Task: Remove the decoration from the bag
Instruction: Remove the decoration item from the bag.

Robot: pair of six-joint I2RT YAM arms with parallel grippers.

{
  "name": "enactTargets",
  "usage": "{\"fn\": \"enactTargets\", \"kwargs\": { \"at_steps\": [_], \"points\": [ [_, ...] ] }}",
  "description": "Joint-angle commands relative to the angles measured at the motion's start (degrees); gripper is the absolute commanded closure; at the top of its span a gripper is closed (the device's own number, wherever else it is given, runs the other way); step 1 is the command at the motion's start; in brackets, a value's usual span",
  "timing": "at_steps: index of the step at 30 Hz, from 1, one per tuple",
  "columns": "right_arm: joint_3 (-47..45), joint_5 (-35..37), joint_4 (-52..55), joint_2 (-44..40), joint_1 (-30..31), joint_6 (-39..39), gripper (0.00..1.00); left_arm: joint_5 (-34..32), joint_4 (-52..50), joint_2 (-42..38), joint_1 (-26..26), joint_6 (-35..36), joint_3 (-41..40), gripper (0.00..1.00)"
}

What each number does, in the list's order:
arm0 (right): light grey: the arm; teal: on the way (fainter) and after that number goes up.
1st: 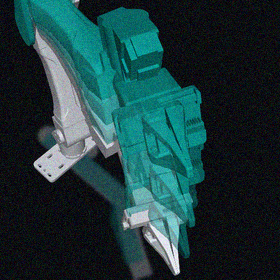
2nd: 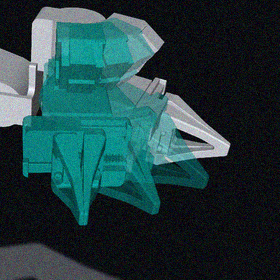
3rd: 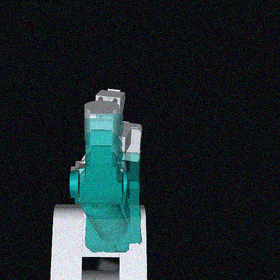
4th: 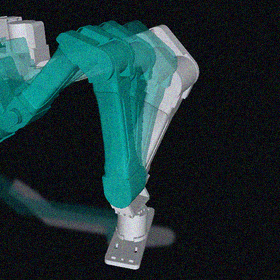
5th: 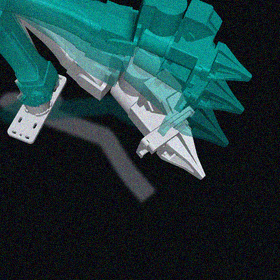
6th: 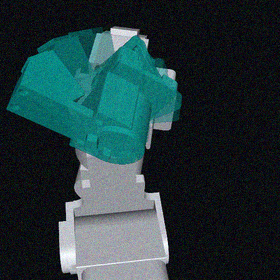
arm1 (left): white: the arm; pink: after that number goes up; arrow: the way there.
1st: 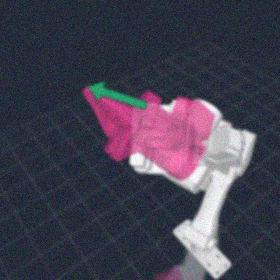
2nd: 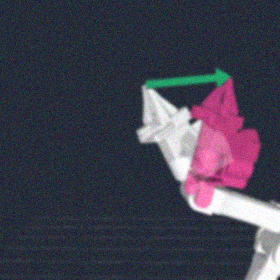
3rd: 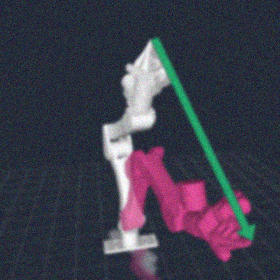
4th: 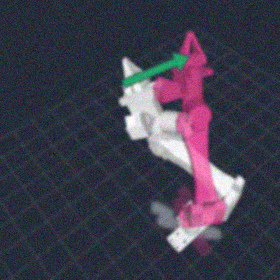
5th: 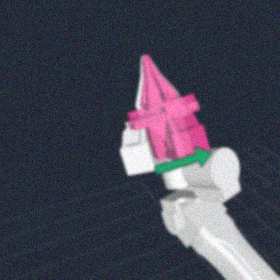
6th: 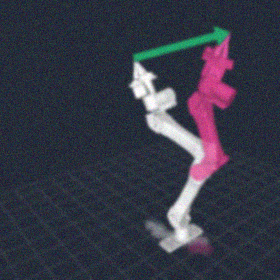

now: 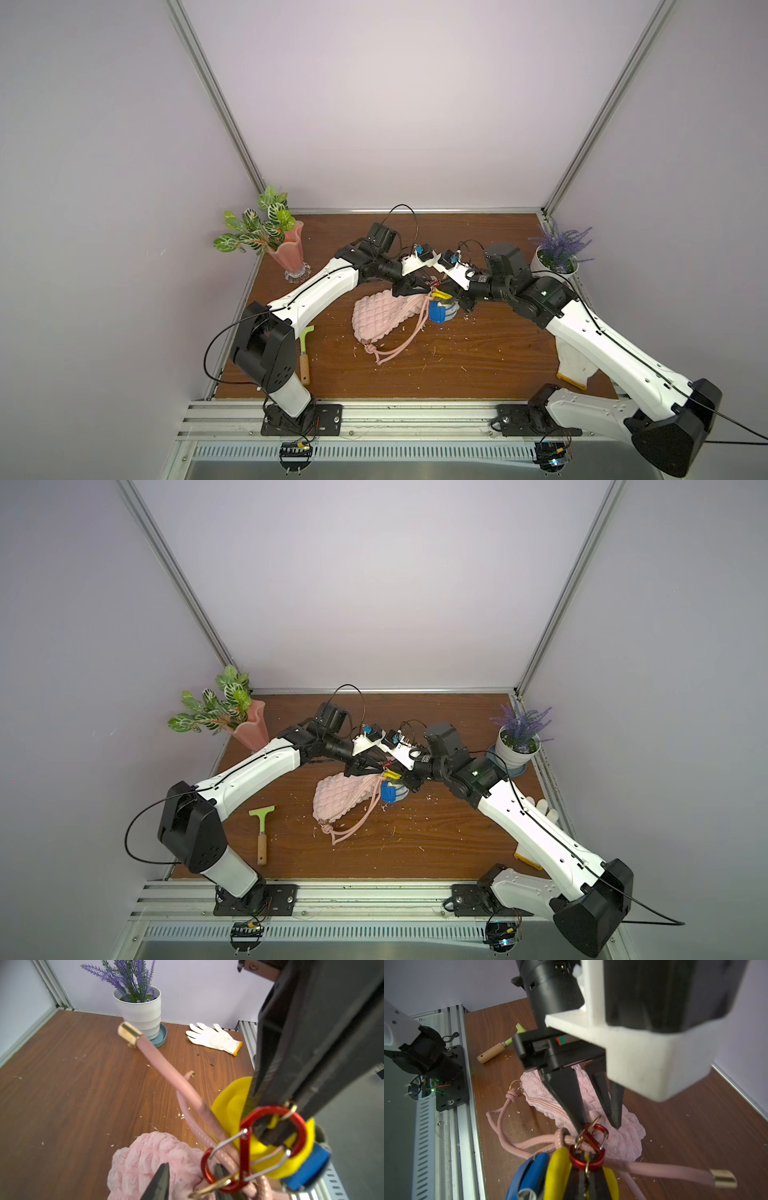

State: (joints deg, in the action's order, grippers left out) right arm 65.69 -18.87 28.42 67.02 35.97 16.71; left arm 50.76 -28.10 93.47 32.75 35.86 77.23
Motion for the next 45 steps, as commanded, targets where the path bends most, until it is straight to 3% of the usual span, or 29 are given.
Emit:
{"fn": "enactTargets", "kwargs": {
  "at_steps": [1,9,18,32,45],
  "points": [
    [0.0,0.3,-3.3,-2.2,0.1,0.4,1.0,0.6,-0.5,-1.6,1.3,0.3,-0.8,0.73],
    [-1.8,1.9,-1.6,-3.7,-0.2,0.1,1.0,-6.2,-0.5,-4.2,-0.4,-0.8,-1.9,0.99],
    [-9.6,0.9,-2.3,-6.1,-0.1,-1.8,0.92,-11.3,-0.5,-5.6,-2.1,-1.1,-0.9,1.0],
    [-18.1,-5.0,-19.0,-6.1,0.6,-8.6,0.77,-11.9,-0.4,-5.6,-1.6,-1.2,2.2,1.0],
    [-26.1,-2.5,-35.6,-5.5,1.6,-16.7,0.55,-12.0,-0.5,-6.3,-1.0,-1.7,3.7,1.0]
  ]
}}
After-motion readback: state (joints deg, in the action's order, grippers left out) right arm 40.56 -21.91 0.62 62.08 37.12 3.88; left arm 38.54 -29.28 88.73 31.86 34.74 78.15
